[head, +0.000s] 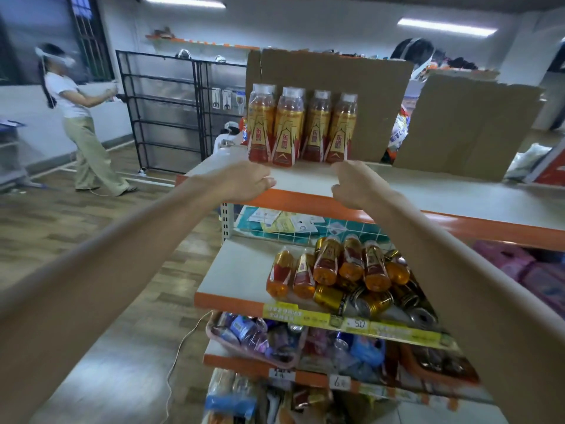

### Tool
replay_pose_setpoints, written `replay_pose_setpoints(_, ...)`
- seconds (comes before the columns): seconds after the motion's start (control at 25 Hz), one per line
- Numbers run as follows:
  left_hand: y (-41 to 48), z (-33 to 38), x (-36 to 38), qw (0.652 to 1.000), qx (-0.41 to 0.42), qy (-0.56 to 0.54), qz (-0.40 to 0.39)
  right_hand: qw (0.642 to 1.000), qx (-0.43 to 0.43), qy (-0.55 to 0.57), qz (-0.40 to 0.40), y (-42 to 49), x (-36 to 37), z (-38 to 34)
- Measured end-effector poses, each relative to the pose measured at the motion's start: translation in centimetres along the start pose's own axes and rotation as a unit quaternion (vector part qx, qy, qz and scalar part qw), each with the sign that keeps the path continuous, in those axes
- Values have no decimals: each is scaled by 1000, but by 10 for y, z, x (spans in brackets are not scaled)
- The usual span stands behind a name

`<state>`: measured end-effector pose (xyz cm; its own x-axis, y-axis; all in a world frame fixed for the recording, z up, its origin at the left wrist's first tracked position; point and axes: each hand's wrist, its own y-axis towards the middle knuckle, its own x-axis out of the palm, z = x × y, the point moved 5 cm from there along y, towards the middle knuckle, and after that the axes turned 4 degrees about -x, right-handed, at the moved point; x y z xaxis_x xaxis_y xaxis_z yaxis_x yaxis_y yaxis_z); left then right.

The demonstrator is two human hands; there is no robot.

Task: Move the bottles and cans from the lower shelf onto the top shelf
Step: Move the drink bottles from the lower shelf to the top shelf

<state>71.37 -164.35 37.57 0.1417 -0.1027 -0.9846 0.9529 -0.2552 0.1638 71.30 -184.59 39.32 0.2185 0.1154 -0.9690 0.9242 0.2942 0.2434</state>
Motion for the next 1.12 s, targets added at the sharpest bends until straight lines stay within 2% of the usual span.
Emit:
replay_pose_setpoints(0.16, -25, 7, 7, 999, 11, -42, -28, 1000, -4, 19, 6, -20, 4, -5)
replay_pose_setpoints(0.36, -67, 37, 8, 989, 83, -106, -63, 985, -69, 147, 62, -49, 12, -35)
replay_pose_setpoints(0.48, -87, 42, 24, 981, 98, -118, -116, 973, -69, 221, 29, -69, 36, -53)
replay_pose_setpoints(0.64, -105, 21, 84, 973, 73, -45, -213, 980, -45, 179, -69, -91, 100, -62)
replay_pose_setpoints(0.76, -108, 4, 132, 970, 39, -65, -232, 979, 13, 168, -119, -101, 147, -62)
replay_pose_setpoints(0.92, -114, -8, 196, 962, -10, -120, -245, 969, 83, 193, -134, -105, 203, -75)
replay_pose_setpoints(1.04, -117, -11, 237, 959, -3, -106, -264, 960, 111, 184, -182, -101, 246, -88)
replay_pose_setpoints(1.12, -114, -14, 250, 957, 0, -109, -270, 952, 132, 203, -186, -99, 263, -93)
